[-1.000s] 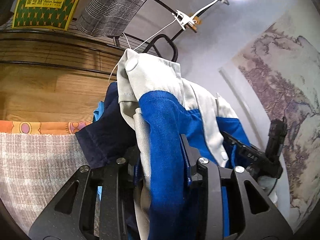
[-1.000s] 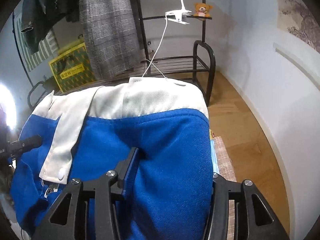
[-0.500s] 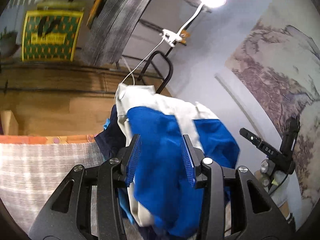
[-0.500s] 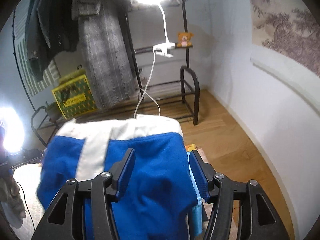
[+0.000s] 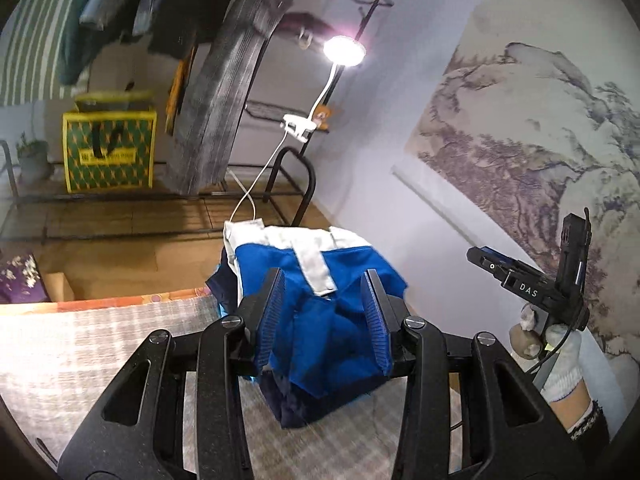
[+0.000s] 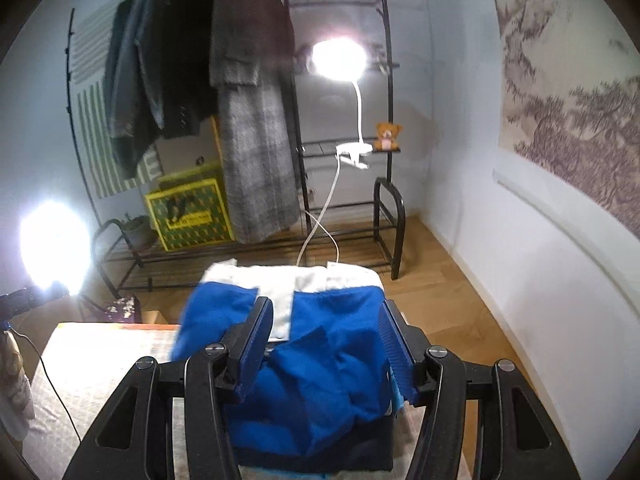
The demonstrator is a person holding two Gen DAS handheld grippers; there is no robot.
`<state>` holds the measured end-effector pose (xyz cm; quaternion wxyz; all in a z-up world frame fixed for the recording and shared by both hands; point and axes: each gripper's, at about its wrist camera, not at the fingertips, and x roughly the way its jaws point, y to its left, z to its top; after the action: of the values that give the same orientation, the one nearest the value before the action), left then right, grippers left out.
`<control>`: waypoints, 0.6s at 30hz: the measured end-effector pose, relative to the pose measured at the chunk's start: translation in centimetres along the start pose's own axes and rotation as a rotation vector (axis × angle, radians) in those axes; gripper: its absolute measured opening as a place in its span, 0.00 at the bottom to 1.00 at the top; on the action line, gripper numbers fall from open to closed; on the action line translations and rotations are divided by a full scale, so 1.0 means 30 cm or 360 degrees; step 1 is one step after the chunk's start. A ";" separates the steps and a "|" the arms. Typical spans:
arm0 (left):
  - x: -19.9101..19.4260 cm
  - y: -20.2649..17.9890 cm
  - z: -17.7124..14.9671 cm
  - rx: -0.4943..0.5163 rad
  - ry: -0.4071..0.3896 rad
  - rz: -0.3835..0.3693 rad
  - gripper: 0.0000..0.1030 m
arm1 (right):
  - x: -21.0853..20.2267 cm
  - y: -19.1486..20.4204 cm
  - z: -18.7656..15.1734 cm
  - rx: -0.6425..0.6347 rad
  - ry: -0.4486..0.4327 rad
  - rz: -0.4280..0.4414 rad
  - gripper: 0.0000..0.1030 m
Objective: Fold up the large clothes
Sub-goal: 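Lower the jacket onto the clothes stack and open both tools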
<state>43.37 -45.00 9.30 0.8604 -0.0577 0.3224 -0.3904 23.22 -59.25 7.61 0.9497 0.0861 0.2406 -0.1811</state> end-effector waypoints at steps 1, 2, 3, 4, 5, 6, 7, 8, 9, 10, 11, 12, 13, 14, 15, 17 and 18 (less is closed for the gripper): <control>-0.040 -0.015 0.002 0.0008 -0.0013 -0.0002 0.39 | -0.050 0.016 0.008 -0.0008 -0.0014 -0.0003 0.56; -0.098 -0.036 0.004 0.0018 -0.0029 -0.0003 0.39 | -0.092 0.029 0.013 -0.0015 -0.0025 -0.0002 0.56; -0.138 -0.050 0.005 0.0025 -0.0042 -0.0006 0.39 | -0.124 0.041 0.019 -0.0021 -0.0033 -0.0002 0.56; -0.183 -0.063 0.004 0.0033 -0.0057 -0.0010 0.39 | -0.161 0.053 0.021 -0.0027 -0.0044 -0.0003 0.56; -0.240 -0.079 0.003 0.0044 -0.0071 -0.0013 0.39 | -0.207 0.069 0.023 -0.0035 -0.0060 0.0001 0.56; -0.291 -0.096 0.001 0.0055 -0.0082 -0.0013 0.39 | -0.259 0.085 0.024 -0.0040 -0.0077 0.0008 0.56; -0.338 -0.111 -0.001 0.0066 -0.0092 -0.0012 0.39 | -0.296 0.096 0.024 -0.0044 -0.0088 0.0011 0.56; -0.383 -0.124 -0.004 0.0076 -0.0106 -0.0012 0.39 | -0.339 0.109 0.024 -0.0050 -0.0101 0.0013 0.56; -0.429 -0.136 -0.008 0.0088 -0.0122 -0.0011 0.39 | -0.388 0.126 0.022 -0.0059 -0.0116 0.0021 0.56; -0.474 -0.147 -0.013 0.0096 -0.0137 -0.0010 0.39 | -0.435 0.142 0.019 -0.0070 -0.0127 0.0020 0.56; -0.528 -0.161 -0.019 0.0106 -0.0153 -0.0017 0.39 | -0.462 0.150 0.015 -0.0074 -0.0134 0.0018 0.56; -0.569 -0.170 -0.027 0.0114 -0.0163 -0.0018 0.39 | -0.508 0.164 0.007 -0.0085 -0.0145 0.0022 0.56; -0.622 -0.183 -0.037 0.0123 -0.0177 -0.0020 0.39 | -0.551 0.179 0.001 -0.0098 -0.0155 0.0023 0.56; -0.665 -0.194 -0.048 0.0132 -0.0188 -0.0025 0.39 | -0.586 0.190 -0.009 -0.0103 -0.0163 0.0020 0.56; -0.699 -0.202 -0.057 0.0139 -0.0195 -0.0031 0.39 | -0.621 0.200 -0.019 -0.0108 -0.0173 0.0025 0.56; -0.774 -0.225 -0.075 0.0157 -0.0206 -0.0045 0.39 | -0.673 0.213 -0.034 -0.0105 -0.0183 0.0031 0.56; -0.816 -0.236 -0.083 0.0166 -0.0213 -0.0050 0.39 | -0.708 0.224 -0.044 -0.0108 -0.0188 0.0033 0.56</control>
<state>25.45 -32.14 22.30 0.8757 -0.0439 0.2424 -0.4152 7.87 -46.33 17.35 0.9664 0.0455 0.1892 -0.1678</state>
